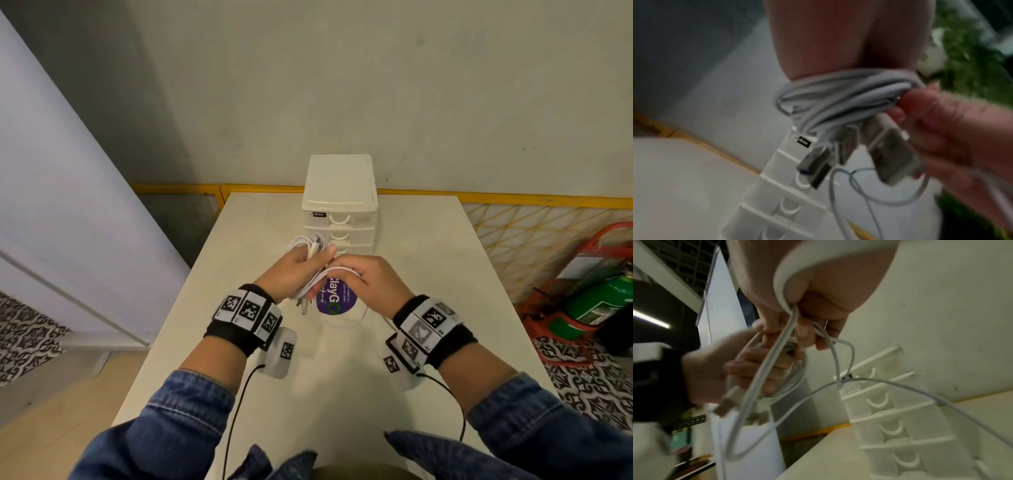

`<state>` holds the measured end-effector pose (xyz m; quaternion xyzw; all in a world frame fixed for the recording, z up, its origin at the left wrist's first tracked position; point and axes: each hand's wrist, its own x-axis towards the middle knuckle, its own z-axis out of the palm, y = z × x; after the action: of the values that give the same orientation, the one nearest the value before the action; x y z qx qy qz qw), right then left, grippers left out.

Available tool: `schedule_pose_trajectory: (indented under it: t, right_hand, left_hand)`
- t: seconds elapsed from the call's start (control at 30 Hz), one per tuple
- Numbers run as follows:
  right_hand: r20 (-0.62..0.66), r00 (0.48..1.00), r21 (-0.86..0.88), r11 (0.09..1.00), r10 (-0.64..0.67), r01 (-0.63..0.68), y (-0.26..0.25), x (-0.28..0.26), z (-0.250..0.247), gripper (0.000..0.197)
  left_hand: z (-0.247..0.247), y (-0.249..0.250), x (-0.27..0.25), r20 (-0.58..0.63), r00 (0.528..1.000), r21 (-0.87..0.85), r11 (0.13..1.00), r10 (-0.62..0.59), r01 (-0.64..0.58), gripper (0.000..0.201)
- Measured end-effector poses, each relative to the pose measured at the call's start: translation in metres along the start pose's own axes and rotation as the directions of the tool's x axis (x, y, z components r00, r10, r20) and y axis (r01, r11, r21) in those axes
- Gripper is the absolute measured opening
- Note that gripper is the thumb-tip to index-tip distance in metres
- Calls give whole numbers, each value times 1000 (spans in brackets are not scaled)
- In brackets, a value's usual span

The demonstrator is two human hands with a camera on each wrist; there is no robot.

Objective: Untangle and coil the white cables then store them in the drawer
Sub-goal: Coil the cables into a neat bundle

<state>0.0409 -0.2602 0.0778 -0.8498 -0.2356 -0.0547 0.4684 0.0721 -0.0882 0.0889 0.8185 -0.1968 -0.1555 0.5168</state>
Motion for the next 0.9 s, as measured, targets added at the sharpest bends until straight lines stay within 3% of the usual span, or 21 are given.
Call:
schedule_pose_trajectory:
  t: [0.1, 0.17, 0.27, 0.37, 0.5, 0.6, 0.67, 0.8, 0.9]
  right_hand:
    - [-30, 993, -71, 990, 118, -120, 11, 0, -13, 15]
    - [-28, 986, -154, 974, 164, -166, 22, -1, -21, 18]
    - [-31, 982, -244, 951, 187, -189, 48, -9, -31, 10]
    - [-25, 973, -348, 910, 229, -224, 79, -23, -31, 12]
    - [-41, 927, -326, 872, 373, -365, 94, -31, -29, 25]
    - [-30, 843, -452, 745, 538, -491, 93, -29, -32, 27]
    - [-42, 789, -525, 658, 613, -539, 89, -28, -34, 42]
    - [-37, 763, -643, 570, 645, -512, 82, -26, -32, 71]
    - [-83, 768, -702, 510, 635, -497, 84, -25, -35, 76]
  left_hand:
    - [-2, 5, -3, 167, 986, 58, 998, -28, 18, 45]
    - [-4, 5, -5, 179, 981, 133, 990, -69, 45, 31]
    - [-13, 6, -9, 4, 996, -7, 996, -84, 84, 13]
    - [-28, 7, -11, -183, 979, -182, 982, -88, 54, 7]
    - [-32, 6, -12, -269, 961, -163, 986, -68, 24, 16]
    - [-29, 4, -10, -400, 912, -223, 975, -88, -4, 8]
    - [-27, 1, -8, -458, 880, -284, 959, -130, -6, 7]
    - [-25, -1, -5, -500, 853, -284, 959, -148, -1, 8]
    - [-26, -3, -4, -514, 852, -187, 982, -99, 1, 12]
